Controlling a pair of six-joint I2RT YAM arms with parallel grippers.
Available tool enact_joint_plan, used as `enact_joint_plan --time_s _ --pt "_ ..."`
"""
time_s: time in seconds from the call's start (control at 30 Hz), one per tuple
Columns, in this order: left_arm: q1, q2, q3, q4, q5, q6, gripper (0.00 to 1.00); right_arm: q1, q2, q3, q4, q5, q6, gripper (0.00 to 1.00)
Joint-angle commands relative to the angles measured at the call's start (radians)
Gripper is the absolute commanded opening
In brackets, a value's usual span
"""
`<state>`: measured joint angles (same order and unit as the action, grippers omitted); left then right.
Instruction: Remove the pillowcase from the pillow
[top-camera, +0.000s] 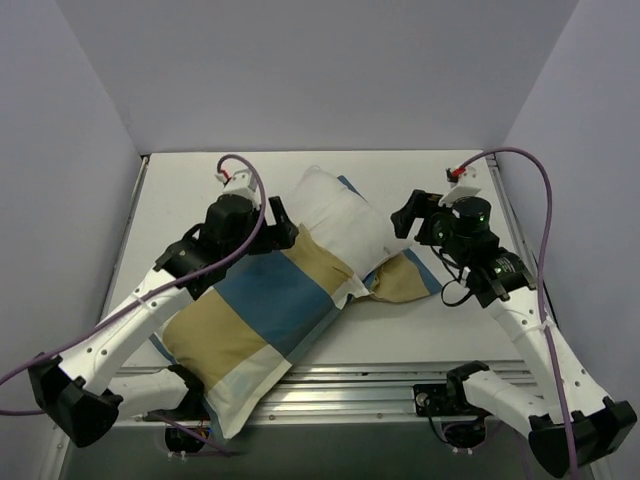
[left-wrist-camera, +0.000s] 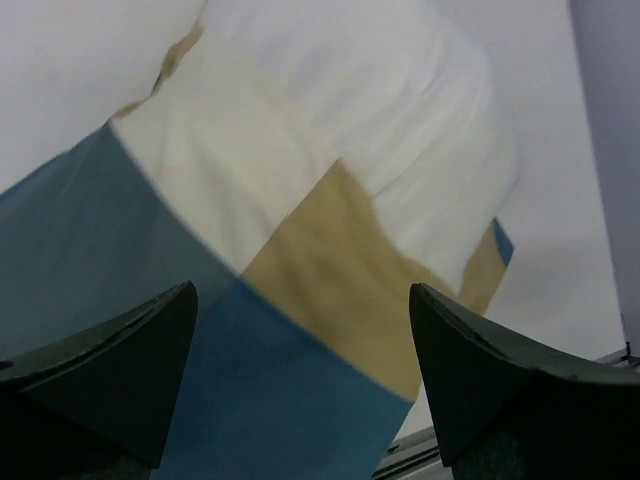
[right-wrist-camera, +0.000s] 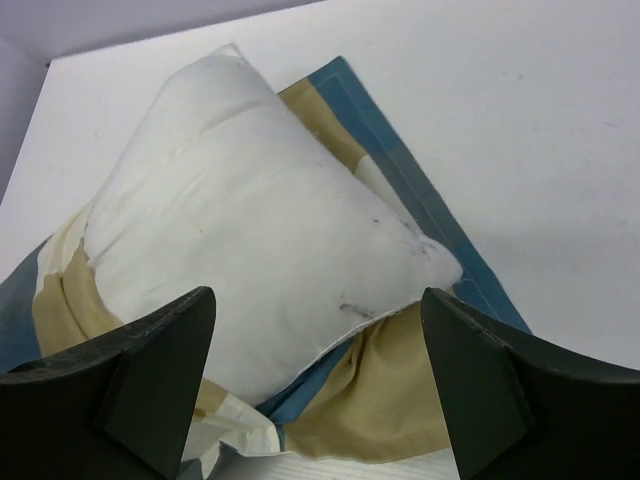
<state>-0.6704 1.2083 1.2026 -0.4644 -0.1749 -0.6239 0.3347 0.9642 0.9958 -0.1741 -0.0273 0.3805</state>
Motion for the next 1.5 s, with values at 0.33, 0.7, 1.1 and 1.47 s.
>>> enact_joint_plan --time_s 0.33,0.7,1.1,1.47 --pt "0.017 -0.181 -0.486 -0.133 -0.023 -0.272 0.94 0.113 0.421 -0.008 0.306 -0.111 -0.134 0.80" --pt "0.215 0.397 -0.119 0.119 0.058 -0.048 0.94 0.184 0.254 -0.181 0.116 -0.126 -0.045 0.00" --pt "0.181 0.371 0.169 0.159 0.101 0.056 0.94 0.653 0.120 -0.080 -0.054 -0.186 0.017 0.27" --pt "0.192 -0.062 -0.204 -0.071 -0.141 -0.083 0.94 0.431 0.255 0.176 -0.176 0.178 -0.098 0.66"
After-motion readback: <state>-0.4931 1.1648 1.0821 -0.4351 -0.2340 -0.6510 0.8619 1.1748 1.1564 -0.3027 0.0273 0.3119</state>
